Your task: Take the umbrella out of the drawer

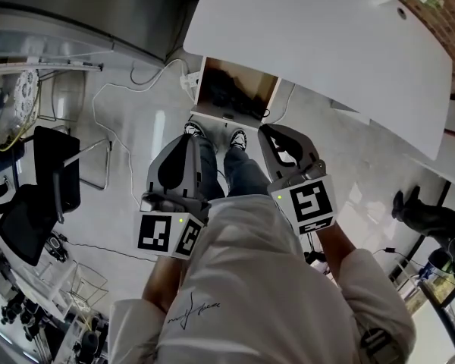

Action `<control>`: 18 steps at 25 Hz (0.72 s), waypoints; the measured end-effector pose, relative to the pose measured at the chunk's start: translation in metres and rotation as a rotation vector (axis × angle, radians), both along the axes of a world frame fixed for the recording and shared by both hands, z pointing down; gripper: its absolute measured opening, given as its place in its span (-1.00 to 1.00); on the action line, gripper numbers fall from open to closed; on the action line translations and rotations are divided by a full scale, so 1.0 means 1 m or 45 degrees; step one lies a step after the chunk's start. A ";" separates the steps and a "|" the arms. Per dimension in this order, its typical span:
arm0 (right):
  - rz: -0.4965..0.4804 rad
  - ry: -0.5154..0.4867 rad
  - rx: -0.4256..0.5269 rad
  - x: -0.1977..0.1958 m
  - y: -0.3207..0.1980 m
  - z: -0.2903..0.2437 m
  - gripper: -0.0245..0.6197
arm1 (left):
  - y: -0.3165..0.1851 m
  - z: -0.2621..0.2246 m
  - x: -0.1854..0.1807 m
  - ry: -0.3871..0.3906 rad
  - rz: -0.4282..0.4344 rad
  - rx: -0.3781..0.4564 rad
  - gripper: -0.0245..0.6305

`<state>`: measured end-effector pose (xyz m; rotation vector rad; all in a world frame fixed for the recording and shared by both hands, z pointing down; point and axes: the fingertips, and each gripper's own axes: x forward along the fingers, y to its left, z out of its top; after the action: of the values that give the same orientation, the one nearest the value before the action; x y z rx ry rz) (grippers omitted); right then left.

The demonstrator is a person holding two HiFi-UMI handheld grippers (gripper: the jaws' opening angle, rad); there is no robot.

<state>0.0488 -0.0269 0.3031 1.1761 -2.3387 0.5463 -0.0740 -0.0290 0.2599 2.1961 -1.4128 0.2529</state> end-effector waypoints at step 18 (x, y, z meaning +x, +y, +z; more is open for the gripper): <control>-0.089 0.134 -0.043 -0.021 -0.015 0.059 -0.86 | -0.012 0.044 -0.027 0.015 0.004 -0.066 -0.87</control>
<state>0.0277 -0.0416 0.3626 1.0775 -2.2632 0.4852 -0.1005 -0.0410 0.3041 2.1552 -1.3812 0.2741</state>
